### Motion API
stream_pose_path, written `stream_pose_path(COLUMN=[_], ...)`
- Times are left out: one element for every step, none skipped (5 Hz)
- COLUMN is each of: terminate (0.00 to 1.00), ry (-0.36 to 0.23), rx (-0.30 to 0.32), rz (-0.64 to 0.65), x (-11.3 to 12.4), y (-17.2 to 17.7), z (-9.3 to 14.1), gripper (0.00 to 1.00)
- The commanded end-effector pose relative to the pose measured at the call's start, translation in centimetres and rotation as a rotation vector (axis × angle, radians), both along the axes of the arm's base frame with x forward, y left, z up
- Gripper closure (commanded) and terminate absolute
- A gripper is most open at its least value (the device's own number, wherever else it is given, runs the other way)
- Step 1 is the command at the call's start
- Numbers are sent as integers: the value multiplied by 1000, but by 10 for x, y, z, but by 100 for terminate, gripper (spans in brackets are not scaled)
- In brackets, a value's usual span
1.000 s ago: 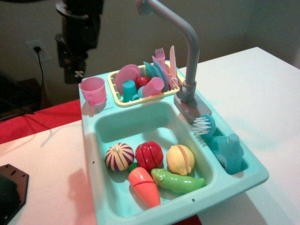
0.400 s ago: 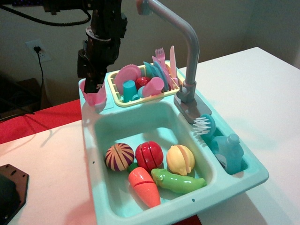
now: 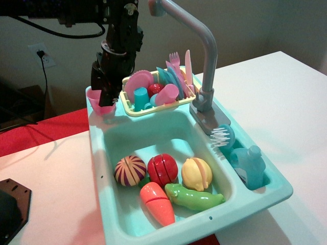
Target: Put cup from counter to sink
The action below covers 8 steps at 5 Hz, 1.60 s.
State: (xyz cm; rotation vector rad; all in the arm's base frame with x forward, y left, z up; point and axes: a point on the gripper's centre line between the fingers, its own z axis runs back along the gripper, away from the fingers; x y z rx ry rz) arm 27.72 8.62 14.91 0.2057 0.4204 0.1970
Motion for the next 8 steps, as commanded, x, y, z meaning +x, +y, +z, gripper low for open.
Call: stream_pose_path(terminate=[0, 0, 0, 0, 0, 0, 0, 0], ry=[-28, -52, -59, -76, -101, -120, -118, -93], rx=[6, 18, 20, 23, 22, 1, -25, -64], rz=[10, 2, 3, -7, -38, -122, -194, -230], x=[4, 2, 1, 3, 11, 34, 51, 55], y=[-1, -4, -5, -10, -24, -57, -90, -111], z=[-2, -5, -6, -4, 1, 8, 5, -8], gripper=[0, 100, 100, 100, 100, 100, 100, 100])
